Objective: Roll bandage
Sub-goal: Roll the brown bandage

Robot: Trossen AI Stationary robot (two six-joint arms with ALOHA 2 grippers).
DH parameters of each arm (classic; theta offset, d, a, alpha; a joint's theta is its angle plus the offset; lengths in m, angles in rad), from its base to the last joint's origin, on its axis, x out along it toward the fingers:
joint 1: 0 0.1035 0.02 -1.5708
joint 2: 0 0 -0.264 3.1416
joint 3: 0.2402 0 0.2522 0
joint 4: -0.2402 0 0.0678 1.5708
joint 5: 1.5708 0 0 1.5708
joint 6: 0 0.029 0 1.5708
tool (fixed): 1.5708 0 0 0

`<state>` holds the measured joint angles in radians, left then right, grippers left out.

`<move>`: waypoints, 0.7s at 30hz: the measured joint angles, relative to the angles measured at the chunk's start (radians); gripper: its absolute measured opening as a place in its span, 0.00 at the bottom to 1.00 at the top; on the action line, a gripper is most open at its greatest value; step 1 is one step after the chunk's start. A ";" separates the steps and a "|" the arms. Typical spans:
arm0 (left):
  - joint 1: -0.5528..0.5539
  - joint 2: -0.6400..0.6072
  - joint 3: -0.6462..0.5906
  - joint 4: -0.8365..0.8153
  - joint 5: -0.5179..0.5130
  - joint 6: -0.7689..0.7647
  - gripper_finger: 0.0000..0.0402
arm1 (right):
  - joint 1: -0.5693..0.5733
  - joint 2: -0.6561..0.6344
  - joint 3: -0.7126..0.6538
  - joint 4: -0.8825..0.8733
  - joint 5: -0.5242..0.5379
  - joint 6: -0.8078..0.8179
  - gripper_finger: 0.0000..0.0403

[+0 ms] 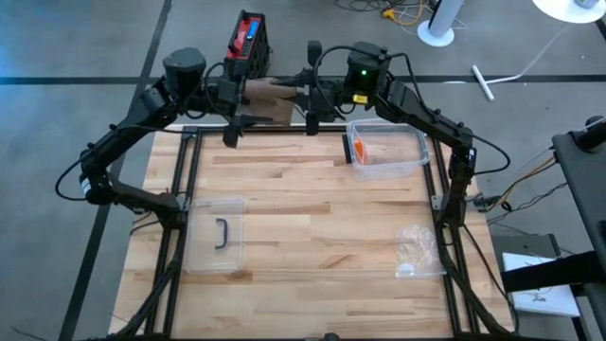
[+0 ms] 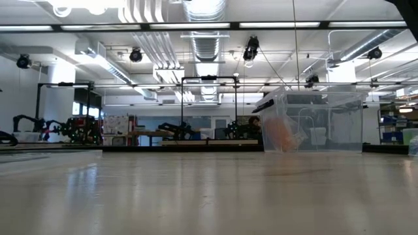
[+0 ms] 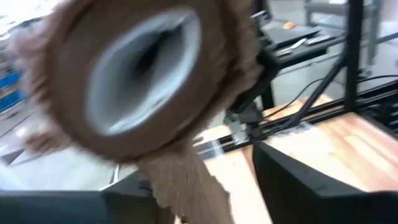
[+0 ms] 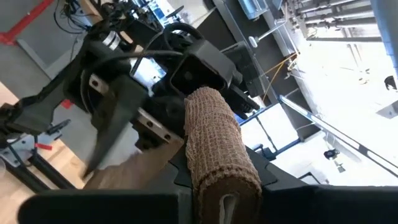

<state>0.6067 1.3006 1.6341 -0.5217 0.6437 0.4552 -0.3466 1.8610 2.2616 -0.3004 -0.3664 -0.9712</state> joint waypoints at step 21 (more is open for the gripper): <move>-0.002 -0.001 -0.015 -0.022 0.040 -0.027 0.00 | 0.000 0.002 -0.003 0.073 0.111 -0.247 0.12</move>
<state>0.6052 1.2999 1.6189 -0.5436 0.6838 0.4278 -0.3470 1.8629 2.2585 -0.2278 -0.2553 -1.2186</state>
